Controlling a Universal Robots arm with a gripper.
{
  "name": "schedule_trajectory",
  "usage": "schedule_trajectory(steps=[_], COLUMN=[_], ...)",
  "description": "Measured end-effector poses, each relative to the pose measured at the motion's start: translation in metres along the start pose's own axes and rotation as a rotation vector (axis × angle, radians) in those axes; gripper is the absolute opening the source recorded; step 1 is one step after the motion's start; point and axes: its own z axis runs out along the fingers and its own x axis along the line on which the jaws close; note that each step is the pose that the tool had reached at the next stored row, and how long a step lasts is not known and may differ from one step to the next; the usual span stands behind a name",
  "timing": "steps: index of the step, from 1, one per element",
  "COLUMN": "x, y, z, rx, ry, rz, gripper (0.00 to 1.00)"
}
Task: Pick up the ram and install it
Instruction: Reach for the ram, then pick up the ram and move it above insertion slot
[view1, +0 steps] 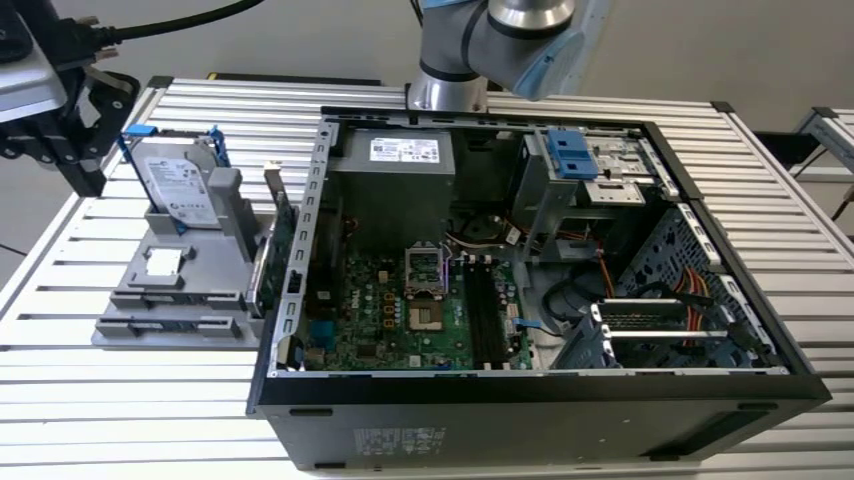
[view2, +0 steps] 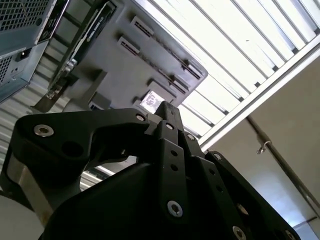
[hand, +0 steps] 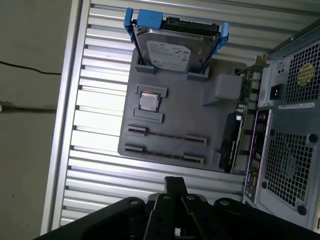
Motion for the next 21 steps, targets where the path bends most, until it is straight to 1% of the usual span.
schedule_trajectory(steps=[21], x=[0.0], y=[0.0], z=[0.0], rx=[0.0036], ry=[0.0081], rz=[-0.177], gripper=[0.0])
